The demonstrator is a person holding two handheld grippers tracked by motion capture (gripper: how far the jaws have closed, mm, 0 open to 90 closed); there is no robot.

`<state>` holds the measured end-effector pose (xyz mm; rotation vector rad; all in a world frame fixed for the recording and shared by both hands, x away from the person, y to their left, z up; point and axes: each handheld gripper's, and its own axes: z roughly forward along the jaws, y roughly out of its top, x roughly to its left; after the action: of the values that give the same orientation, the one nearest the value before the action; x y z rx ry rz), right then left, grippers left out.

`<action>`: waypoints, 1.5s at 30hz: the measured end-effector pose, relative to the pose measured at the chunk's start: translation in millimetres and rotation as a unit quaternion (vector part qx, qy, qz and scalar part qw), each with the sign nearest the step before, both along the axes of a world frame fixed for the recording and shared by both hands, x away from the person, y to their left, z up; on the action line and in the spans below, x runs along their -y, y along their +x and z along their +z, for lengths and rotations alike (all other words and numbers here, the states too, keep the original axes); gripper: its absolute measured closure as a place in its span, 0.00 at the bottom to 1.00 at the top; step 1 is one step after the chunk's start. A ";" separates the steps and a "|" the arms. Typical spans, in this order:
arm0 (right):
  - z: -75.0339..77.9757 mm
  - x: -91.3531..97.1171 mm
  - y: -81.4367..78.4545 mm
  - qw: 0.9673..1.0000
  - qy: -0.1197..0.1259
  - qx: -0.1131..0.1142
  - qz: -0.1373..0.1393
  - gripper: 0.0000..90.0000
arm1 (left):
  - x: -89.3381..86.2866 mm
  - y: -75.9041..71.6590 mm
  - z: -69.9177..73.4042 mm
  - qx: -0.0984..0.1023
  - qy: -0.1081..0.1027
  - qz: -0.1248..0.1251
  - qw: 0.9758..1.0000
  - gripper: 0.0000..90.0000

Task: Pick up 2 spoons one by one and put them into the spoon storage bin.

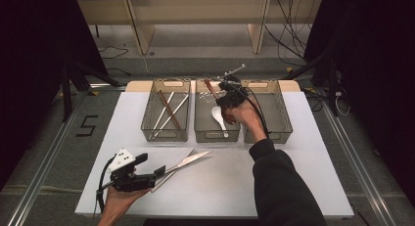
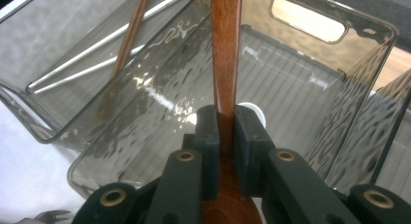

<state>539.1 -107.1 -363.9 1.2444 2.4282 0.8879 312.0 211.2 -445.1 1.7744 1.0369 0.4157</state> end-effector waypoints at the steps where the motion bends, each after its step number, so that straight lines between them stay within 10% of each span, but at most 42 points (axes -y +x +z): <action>1: -1.0 0.2 0.7 1.000 0.000 0.001 0.000 0.91 | -0.1 -0.1 0.1 0.000 0.000 0.000 1.000 0.18; 27: -18.2 -6.2 3.6 1.000 -0.021 -0.010 -0.003 0.76 | -1.2 -0.8 0.1 0.001 -0.005 0.003 1.000 0.18; 45: 8.7 35.6 -76.4 0.996 0.059 0.032 0.060 0.48 | 0.3 4.5 1.4 -0.018 0.004 -0.001 1.000 0.18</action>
<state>462.7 -142.7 -355.2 1.1006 2.4515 1.1027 316.4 211.0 -443.7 1.7948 1.0599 0.3883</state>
